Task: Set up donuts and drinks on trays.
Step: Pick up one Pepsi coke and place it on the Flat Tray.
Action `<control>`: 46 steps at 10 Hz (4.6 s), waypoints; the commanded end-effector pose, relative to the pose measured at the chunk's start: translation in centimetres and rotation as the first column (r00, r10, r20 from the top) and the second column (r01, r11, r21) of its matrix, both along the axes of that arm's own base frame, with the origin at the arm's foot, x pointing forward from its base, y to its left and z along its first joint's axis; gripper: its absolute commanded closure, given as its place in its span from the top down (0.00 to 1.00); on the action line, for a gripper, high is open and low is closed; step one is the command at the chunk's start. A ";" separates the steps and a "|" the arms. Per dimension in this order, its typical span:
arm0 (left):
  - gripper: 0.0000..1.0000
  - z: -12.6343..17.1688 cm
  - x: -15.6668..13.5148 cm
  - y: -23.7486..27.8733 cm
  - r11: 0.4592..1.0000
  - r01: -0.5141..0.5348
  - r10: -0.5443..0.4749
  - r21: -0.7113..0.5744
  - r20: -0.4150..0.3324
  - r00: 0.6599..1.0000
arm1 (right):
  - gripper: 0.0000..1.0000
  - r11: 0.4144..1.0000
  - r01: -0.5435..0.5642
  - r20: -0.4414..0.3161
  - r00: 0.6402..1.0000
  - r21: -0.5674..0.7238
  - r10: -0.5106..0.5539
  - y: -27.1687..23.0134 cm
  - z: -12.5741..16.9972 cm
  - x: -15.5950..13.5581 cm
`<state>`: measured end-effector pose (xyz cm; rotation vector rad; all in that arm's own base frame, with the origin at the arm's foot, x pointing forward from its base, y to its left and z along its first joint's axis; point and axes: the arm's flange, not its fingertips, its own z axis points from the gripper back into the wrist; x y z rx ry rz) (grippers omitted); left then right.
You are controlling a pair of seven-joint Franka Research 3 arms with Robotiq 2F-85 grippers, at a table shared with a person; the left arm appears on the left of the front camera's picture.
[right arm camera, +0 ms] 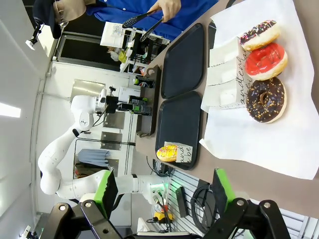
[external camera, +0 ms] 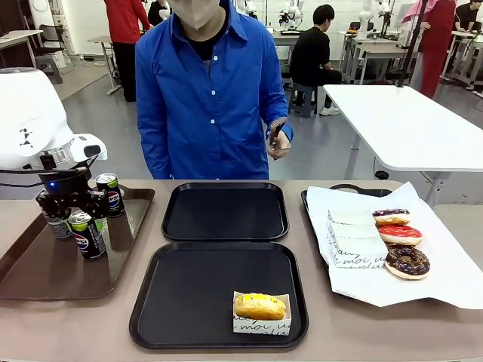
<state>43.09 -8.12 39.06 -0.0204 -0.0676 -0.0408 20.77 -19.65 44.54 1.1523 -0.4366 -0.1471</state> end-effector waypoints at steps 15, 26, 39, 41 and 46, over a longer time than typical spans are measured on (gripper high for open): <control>0.58 13.8 -4.7 -0.9 0.999 -0.049 0.049 0.000 0.171 0.984 | 1.00 1.000 -0.002 0.015 1.000 0.010 0.002 -0.2 -0.1 -0.2; 0.58 2.4 -14.0 -23.3 0.872 0.487 -0.488 -0.056 -0.005 0.873 | 1.00 1.000 -0.002 0.015 1.000 0.010 0.002 -0.2 -0.1 -0.2; 1.00 2.4 -12.5 -23.2 0.893 0.449 -0.449 0.006 0.039 0.893 | 1.00 1.000 -0.002 0.015 1.000 0.010 0.002 -0.2 -0.1 -0.2; 1.00 3.9 -14.6 -23.9 0.885 0.466 -0.465 0.007 0.050 0.884 | 1.00 1.000 -0.002 0.015 1.000 0.010 0.002 -0.2 -0.1 -0.2; 1.00 5.4 -15.9 -24.6 0.873 0.488 -0.489 0.031 0.059 0.871 | 1.00 1.000 -0.002 0.015 1.000 0.010 0.002 -0.2 -0.1 -0.2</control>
